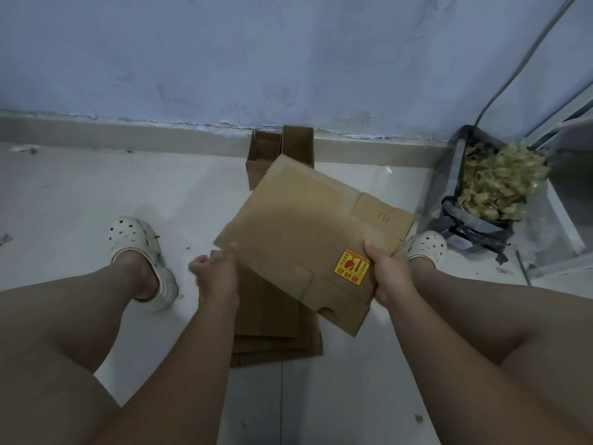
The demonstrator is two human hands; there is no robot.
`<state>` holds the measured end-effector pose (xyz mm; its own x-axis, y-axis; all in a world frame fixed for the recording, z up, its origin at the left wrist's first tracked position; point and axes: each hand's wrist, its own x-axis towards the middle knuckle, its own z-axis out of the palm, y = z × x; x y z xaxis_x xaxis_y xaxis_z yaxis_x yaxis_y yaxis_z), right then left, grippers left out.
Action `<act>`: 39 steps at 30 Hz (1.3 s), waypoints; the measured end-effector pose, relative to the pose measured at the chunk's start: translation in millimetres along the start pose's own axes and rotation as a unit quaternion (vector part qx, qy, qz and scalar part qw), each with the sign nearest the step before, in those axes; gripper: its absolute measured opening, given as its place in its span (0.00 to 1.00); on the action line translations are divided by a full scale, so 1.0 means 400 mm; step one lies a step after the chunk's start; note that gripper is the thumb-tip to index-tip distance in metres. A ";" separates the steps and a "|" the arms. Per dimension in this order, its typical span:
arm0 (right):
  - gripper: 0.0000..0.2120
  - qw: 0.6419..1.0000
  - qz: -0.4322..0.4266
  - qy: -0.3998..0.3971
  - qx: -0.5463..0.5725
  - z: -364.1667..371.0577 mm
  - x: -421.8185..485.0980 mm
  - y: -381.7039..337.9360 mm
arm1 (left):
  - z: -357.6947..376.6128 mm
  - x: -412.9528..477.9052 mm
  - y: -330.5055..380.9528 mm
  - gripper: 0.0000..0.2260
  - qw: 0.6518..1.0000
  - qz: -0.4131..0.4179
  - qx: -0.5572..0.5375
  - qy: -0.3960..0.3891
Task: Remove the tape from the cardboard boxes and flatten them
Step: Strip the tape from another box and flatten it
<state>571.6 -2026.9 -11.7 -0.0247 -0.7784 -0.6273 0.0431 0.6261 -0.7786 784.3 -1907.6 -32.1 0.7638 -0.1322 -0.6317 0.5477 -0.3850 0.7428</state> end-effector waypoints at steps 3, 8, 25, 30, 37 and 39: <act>0.12 0.997 0.012 -0.054 -0.058 -0.009 0.007 0.016 | -0.048 0.066 -0.009 0.27 0.996 0.035 0.047 0.063; 0.14 0.992 0.031 -0.084 -0.087 0.005 0.037 0.063 | -0.081 0.131 -0.037 0.18 0.962 0.116 0.239 -0.065; 0.37 0.831 -0.063 -0.150 -0.531 0.058 0.086 0.310 | -0.143 0.161 -0.285 0.10 0.967 -0.014 0.241 0.083; 0.33 0.774 -0.069 -0.191 -0.599 0.073 0.092 0.360 | -0.124 0.174 -0.299 0.19 0.914 -0.077 0.386 0.102; 0.48 0.646 0.046 -0.213 -0.731 0.073 0.108 0.412 | -0.038 0.124 -0.342 0.29 0.690 0.226 0.654 -0.212; 0.48 0.627 0.043 -0.206 -0.750 0.081 0.108 0.416 | -0.029 0.127 -0.362 0.33 0.666 0.180 0.677 -0.258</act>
<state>610.2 -1957.8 -167.6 0.1862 -0.4916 -0.8507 -0.9690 -0.2349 -0.0764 747.9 -1848.1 -169.2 0.3522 -0.6005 -0.7179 -0.7151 -0.6675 0.2075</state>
